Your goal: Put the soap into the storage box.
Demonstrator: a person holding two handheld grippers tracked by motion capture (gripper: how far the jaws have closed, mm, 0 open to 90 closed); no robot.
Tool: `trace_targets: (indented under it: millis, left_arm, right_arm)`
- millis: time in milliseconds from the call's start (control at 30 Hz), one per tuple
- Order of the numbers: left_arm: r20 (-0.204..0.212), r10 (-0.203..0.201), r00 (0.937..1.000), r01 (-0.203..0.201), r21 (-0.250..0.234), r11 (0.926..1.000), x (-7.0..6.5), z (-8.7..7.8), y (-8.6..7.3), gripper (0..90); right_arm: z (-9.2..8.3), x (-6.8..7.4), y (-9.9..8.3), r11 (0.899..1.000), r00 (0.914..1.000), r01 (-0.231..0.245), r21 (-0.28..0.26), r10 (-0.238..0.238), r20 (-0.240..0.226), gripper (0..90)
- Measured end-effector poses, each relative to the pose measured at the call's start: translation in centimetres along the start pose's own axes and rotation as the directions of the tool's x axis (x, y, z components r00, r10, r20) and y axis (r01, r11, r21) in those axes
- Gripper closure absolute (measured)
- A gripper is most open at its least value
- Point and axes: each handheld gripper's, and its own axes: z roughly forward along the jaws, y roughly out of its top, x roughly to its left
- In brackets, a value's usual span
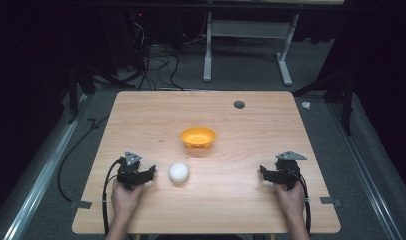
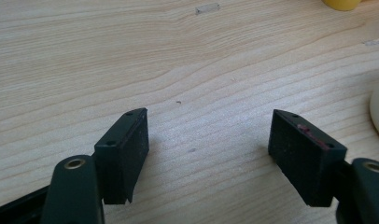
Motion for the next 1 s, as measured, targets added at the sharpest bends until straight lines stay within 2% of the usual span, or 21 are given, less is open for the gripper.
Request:
trace_targets:
  millis: [1000]
  left_arm:
    - [-0.002, -0.005, 1.0000, 0.005, 0.002, 1.0000, -0.05, 0.02, 0.03, 29.0]
  right_arm:
    - [-0.01, -0.05, -0.02, 1.000, 1.0000, 0.005, -0.001, -0.005, 0.001, 21.8]
